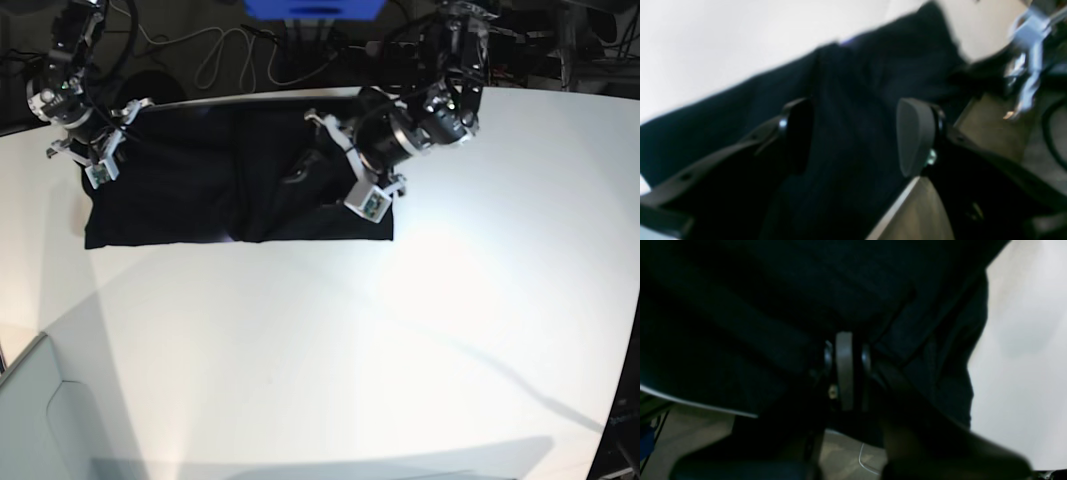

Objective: Fold the T-shirt properly
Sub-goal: 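Carry the left gripper's strip end over onto the strip's middle, then release the folded end and lift the left gripper away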

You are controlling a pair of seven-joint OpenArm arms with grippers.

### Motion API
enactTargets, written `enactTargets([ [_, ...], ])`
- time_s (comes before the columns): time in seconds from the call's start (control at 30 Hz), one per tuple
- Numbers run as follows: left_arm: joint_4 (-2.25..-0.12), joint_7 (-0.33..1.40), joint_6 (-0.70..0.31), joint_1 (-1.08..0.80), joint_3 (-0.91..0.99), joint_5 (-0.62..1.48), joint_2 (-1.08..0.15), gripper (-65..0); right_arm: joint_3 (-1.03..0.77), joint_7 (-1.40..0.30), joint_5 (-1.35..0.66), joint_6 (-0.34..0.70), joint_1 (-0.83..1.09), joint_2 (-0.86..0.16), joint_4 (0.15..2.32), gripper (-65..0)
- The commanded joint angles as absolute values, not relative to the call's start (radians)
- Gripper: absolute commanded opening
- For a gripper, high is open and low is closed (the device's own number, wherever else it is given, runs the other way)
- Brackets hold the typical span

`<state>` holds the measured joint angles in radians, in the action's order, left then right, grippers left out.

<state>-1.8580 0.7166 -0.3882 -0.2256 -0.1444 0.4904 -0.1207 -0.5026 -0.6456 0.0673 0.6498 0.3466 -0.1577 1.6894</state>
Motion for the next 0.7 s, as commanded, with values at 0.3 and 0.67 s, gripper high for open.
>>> enactTargets([
  [0.3,-1.891,0.708,-0.398,-0.326,0.355,0.788,-0.143,-26.6,-0.535,-0.634,0.058,0.671,0.361,-0.166,1.86,-36.0],
  [0.67,-1.867,0.711,-0.406,-0.358,0.762,0.846,-0.142,-26.5,-0.664,-0.693,0.056,0.671,0.245,-0.142,1.765,-15.0],
])
